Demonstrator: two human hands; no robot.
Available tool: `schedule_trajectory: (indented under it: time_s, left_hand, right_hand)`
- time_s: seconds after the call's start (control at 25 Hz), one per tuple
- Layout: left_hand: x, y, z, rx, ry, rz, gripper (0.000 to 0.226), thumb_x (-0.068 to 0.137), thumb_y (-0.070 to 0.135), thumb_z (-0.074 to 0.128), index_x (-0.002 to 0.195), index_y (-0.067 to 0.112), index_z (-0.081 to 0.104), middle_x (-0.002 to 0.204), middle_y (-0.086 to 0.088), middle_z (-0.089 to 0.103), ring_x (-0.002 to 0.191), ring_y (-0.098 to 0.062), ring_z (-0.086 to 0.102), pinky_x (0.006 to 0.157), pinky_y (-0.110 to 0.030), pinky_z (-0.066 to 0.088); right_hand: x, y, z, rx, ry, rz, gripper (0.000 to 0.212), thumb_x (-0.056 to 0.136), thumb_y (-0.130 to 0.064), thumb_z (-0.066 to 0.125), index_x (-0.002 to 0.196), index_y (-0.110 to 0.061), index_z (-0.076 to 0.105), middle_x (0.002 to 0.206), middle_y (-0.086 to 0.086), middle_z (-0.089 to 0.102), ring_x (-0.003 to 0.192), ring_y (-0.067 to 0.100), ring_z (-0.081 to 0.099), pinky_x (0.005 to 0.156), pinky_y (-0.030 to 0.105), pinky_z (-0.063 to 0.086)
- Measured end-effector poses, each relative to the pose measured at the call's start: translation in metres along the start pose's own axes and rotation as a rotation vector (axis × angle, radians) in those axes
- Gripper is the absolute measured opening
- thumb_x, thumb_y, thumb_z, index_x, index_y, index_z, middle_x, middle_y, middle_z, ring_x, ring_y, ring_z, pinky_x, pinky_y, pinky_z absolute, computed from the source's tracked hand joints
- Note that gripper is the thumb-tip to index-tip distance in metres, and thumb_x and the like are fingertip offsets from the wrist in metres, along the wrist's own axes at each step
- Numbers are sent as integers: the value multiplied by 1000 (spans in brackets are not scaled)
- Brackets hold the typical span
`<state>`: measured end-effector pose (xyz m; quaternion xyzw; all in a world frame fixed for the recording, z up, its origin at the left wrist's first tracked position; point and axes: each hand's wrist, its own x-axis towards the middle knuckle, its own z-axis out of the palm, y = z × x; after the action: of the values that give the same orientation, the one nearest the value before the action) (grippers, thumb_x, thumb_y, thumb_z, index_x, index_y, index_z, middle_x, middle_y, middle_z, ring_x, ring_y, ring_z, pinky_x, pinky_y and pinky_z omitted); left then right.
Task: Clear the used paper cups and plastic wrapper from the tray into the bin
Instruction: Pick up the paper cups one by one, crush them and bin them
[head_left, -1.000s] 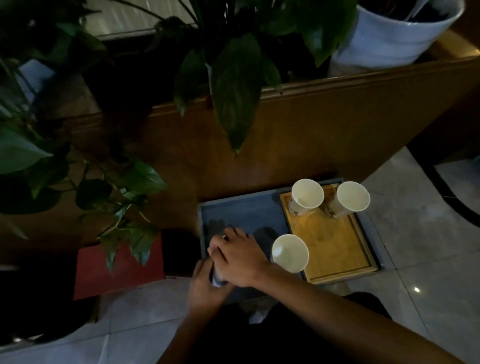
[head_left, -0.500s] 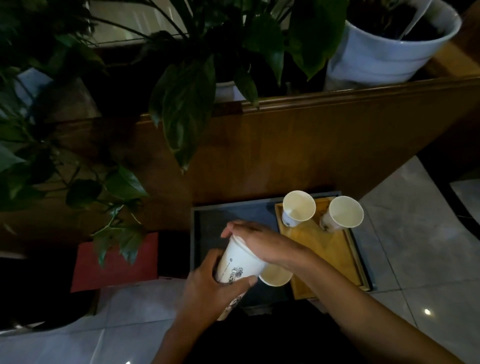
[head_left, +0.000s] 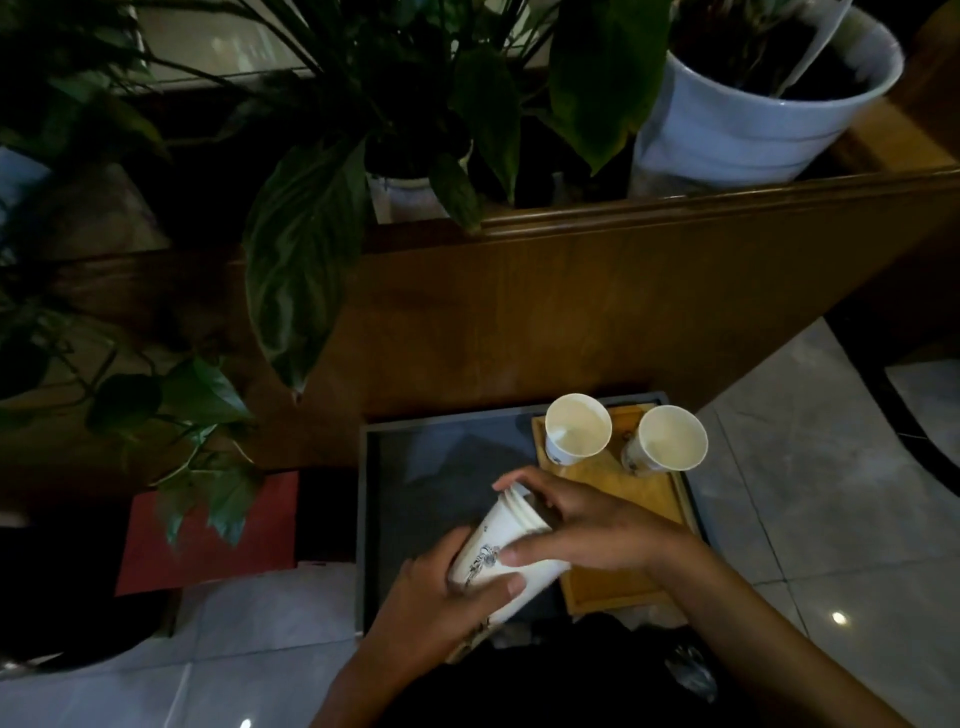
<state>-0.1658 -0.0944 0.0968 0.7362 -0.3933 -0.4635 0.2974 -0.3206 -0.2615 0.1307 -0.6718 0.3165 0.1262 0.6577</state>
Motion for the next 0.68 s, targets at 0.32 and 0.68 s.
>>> schedule_trajectory:
  time_s: [0.32,0.68]
  left_hand:
    - [10,5,18,220,-77,117,91,51,93,64,130,73,23,116,42,54,106,2,60,91,-27,53]
    - [28,10,35,102,-79,194,94,53,89,68,135,62,32,125,29,59,110,6,59,93,-30,54]
  right_hand:
    - [-21,34,-21,100,115,29,67,62,-64,84,122,-56,56,121,-18,68,113,3,64,96,30,56]
    - [-43,23,-64,-93,53,11,75,74,-47,85,138,-50,48,126,-17,62,117,8,61,96,42,57]
